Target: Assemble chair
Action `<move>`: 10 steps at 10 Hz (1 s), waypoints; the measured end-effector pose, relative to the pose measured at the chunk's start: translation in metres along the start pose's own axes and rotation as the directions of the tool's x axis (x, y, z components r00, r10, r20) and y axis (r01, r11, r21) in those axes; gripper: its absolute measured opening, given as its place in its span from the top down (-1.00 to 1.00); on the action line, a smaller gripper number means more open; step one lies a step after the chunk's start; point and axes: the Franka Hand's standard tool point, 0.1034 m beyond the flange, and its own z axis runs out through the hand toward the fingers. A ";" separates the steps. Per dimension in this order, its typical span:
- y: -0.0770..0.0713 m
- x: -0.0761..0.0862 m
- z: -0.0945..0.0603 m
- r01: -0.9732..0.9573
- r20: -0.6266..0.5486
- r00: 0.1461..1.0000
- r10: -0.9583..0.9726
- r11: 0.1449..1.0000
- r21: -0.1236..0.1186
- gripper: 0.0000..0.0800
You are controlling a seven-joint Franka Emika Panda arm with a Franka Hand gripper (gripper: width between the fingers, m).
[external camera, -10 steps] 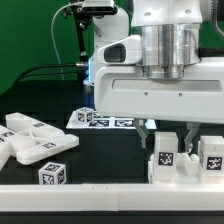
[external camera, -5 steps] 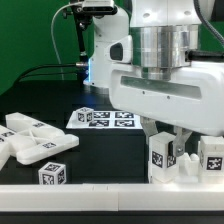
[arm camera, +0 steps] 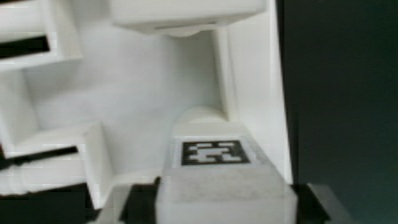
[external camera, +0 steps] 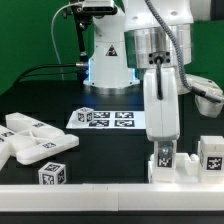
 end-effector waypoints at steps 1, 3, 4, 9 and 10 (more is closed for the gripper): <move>0.001 0.000 0.000 0.087 -0.003 0.996 -0.087 0.996 -0.010 0.10; 0.002 -0.007 -0.003 0.420 0.000 0.907 -0.420 0.906 -0.059 -0.54; 0.001 -0.007 -0.003 0.558 0.006 0.829 -0.559 0.828 -0.057 -0.54; -0.004 -0.002 -0.001 0.962 -0.046 0.260 -0.964 0.263 -0.077 -0.62; -0.003 -0.004 0.002 0.972 -0.065 0.218 -0.974 0.223 -0.077 -0.62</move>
Offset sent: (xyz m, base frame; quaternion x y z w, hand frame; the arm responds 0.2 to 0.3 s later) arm 0.0056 0.0135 0.0026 0.0051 -0.0332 -0.3905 0.9200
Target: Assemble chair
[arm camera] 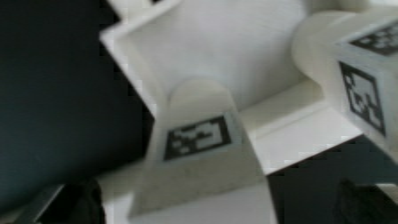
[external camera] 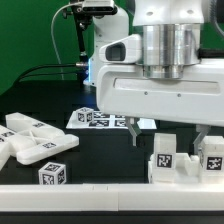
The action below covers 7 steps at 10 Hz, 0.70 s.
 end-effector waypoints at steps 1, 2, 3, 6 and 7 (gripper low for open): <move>0.001 0.000 0.000 -0.040 0.005 0.999 0.040 0.999 -0.001 -0.62; 0.001 0.000 0.000 -0.047 0.005 0.999 0.047 0.999 -0.001 -0.34; 0.001 0.000 0.000 -0.111 0.005 0.994 0.111 0.994 0.000 -0.34; 0.003 0.000 -0.001 -0.382 0.020 0.924 0.382 0.924 -0.012 0.28; 0.004 0.000 -0.001 -0.531 0.023 0.847 0.531 0.847 -0.016 0.28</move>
Offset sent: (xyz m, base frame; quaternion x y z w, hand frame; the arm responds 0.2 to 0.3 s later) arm 0.0000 0.0000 0.0000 0.0000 0.0000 0.1296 0.9916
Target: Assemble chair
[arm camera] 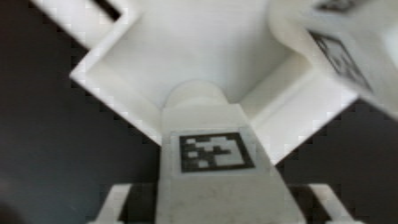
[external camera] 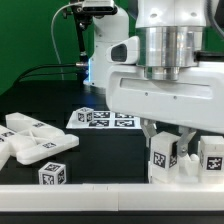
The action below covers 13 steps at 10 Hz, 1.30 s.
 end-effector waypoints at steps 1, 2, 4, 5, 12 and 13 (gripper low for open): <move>0.001 0.000 0.001 -0.163 0.010 0.987 0.163 0.987 0.002 0.28; 0.001 -0.001 0.003 -0.358 0.034 0.933 0.358 0.934 0.008 0.28; 0.001 -0.001 0.004 -0.581 0.071 0.812 0.579 0.814 0.006 0.28; 0.001 -0.002 0.004 -0.639 0.076 0.767 0.637 0.769 0.005 0.28; 0.001 -0.001 0.001 -0.018 0.052 0.998 0.018 1.000 0.007 -0.59; 0.002 -0.001 0.001 0.068 0.051 0.996 -0.069 0.998 0.011 -0.59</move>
Offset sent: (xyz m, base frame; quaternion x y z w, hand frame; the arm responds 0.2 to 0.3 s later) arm 0.0199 0.0069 0.0121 0.0747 -0.0372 0.3139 0.9458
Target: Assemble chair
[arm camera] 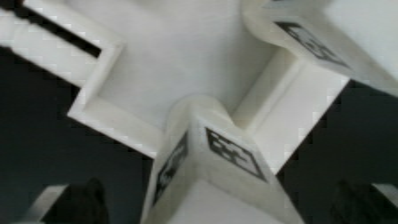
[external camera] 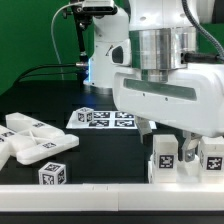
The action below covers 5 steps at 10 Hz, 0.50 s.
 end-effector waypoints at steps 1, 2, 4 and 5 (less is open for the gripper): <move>0.000 0.001 0.000 0.125 -0.003 0.992 -0.125 0.992 -0.005 -0.62; 0.001 0.001 -0.001 0.309 -0.010 0.951 -0.309 0.951 -0.021 -0.62; 0.003 0.000 0.002 0.504 -0.039 0.863 -0.504 0.863 -0.026 -0.62; 0.004 0.000 0.003 0.493 -0.036 0.869 -0.494 0.870 -0.026 -0.62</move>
Offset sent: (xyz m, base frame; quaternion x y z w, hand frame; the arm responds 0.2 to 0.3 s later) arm -0.0204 0.0030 -0.0069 0.0410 0.0262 -0.2779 0.9594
